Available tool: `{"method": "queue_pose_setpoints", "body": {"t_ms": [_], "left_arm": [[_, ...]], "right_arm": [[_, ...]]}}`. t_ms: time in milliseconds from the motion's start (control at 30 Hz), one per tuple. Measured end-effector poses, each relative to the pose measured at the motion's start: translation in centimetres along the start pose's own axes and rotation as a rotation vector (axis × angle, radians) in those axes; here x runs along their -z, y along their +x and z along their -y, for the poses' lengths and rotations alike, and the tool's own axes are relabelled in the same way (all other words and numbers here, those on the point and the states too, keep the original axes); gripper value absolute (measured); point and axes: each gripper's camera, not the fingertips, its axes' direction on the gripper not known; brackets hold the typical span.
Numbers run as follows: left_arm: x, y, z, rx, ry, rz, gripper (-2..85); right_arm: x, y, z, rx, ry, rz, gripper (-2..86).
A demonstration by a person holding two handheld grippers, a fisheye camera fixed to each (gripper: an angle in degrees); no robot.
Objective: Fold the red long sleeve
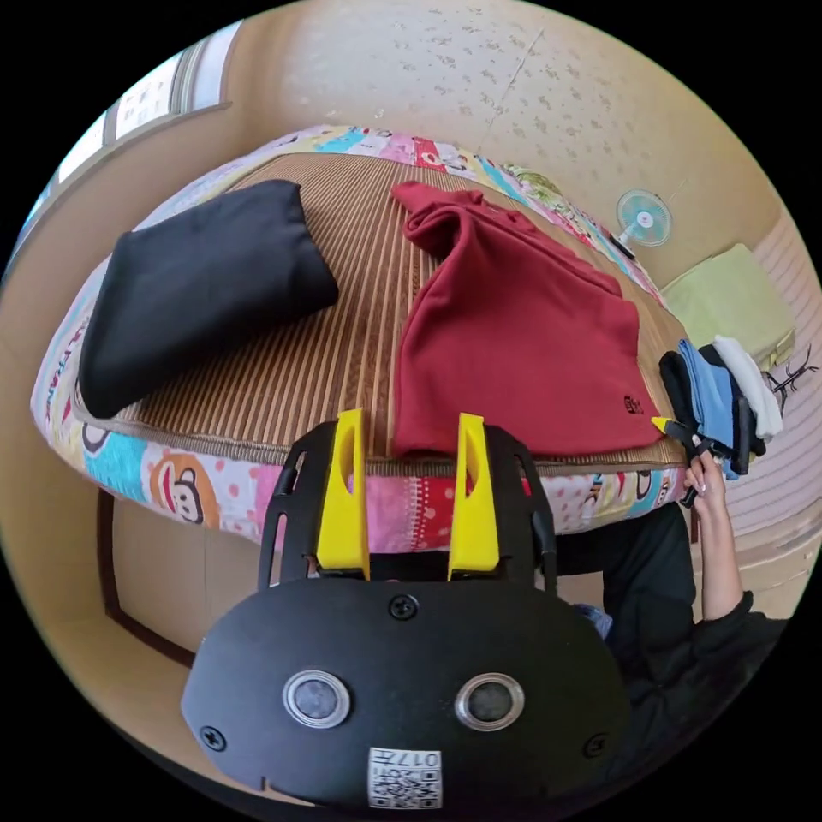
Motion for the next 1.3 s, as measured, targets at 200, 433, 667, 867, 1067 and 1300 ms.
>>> {"method": "queue_pose_setpoints", "body": {"t_ms": [200, 433, 667, 867, 1067, 1300], "left_arm": [[3.1, -2.7, -1.4, 0.169, -0.003, -0.276, 6.0], [12.8, -1.1, -9.2, 0.116, 0.176, -0.608, 5.3], [19.3, 2.0, -13.8, -0.038, 0.246, -0.855, 5.2], [23.0, 1.5, -12.4, -0.025, 0.352, -0.811, 5.1], [19.4, 2.6, 0.3, 0.003, 0.322, -0.661, 4.5], [13.8, 3.3, 14.3, 0.072, 0.316, -0.28, 6.6]], "right_arm": [[2.5, 1.2, -2.8, -0.157, -0.002, 0.244, 4.7], [16.3, 1.2, -9.3, -0.097, 0.244, 0.585, 3.4], [26.5, -1.4, -16.1, 0.17, 0.225, 0.576, 3.2], [28.8, -3.9, -16.2, 0.166, 0.206, 0.503, 3.0], [22.8, -5.5, -3.1, 0.087, 0.173, 0.376, 3.2], [18.1, -10.3, 10.3, 0.052, 0.262, 0.213, 5.5]]}}
